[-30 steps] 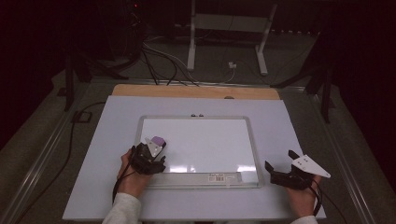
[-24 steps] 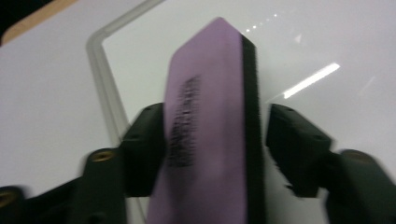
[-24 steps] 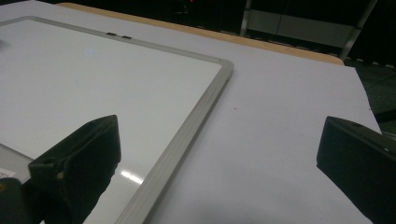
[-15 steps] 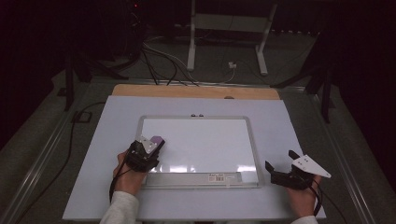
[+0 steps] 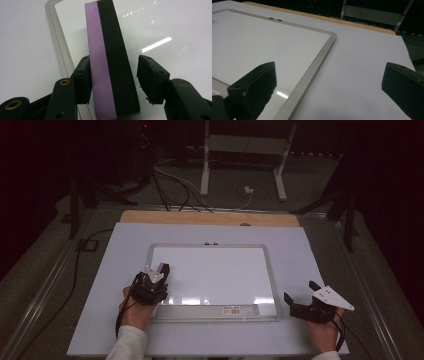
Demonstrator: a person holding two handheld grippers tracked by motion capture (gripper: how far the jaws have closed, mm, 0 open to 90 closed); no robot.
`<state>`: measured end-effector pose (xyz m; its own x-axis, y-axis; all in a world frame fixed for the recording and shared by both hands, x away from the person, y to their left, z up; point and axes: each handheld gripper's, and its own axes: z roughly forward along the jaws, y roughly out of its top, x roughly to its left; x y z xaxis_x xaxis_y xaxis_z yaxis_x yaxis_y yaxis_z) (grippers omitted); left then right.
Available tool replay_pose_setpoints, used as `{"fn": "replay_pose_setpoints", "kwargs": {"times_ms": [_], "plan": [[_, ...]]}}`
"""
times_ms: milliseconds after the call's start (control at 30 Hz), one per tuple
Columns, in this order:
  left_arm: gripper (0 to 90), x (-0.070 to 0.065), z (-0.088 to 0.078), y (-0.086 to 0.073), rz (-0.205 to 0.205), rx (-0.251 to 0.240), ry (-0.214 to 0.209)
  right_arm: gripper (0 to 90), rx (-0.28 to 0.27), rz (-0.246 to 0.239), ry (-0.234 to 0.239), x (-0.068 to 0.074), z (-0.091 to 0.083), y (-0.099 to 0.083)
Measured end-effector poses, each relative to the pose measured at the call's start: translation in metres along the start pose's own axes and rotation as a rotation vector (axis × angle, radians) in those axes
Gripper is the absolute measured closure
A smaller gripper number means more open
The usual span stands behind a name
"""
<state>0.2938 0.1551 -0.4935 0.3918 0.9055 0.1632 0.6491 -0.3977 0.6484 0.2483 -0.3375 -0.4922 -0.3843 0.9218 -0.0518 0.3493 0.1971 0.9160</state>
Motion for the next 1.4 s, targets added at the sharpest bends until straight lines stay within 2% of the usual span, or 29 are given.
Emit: {"fn": "replay_pose_setpoints", "kwargs": {"times_ms": [100, 167, 367, 833, 1000, 1167, 1300, 1400], "plan": [[59.1, 0.001, -0.006, -0.004, -0.019, -0.001, 0.015, 0.1, 0.002, 0.001, 0.001, 0.000, 0.000, 0.000], [61.8, 0.003, -0.008, -0.006, -0.036, 0.000, 0.009, 0.1, 0.000, -0.002, 0.002, 0.000, 0.000, 0.000], [62.5, -0.001, -0.017, -0.014, -0.059, 0.016, 0.036, 0.1, -0.001, 0.002, 0.000, 0.000, 0.000, 0.000], [62.4, -0.007, -0.039, -0.035, -0.101, 0.025, 0.042, 0.1, 0.002, -0.002, 0.004, 0.002, 0.001, 0.000], [61.5, -0.012, -0.044, -0.039, -0.107, 0.024, 0.034, 0.1, -0.001, -0.001, 0.007, 0.002, 0.001, 0.001], [59.6, -0.015, -0.049, -0.044, -0.123, 0.024, 0.003, 0.1, 0.007, -0.011, 0.012, 0.004, 0.003, 0.001], [57.9, -0.018, -0.052, -0.045, -0.113, 0.024, -0.021, 0.1, 0.006, -0.004, 0.010, 0.003, 0.003, 0.001], [48.5, -0.016, -0.051, -0.044, -0.117, -0.007, -0.027, 0.1, 0.003, -0.003, 0.010, 0.002, 0.003, 0.001]]}}
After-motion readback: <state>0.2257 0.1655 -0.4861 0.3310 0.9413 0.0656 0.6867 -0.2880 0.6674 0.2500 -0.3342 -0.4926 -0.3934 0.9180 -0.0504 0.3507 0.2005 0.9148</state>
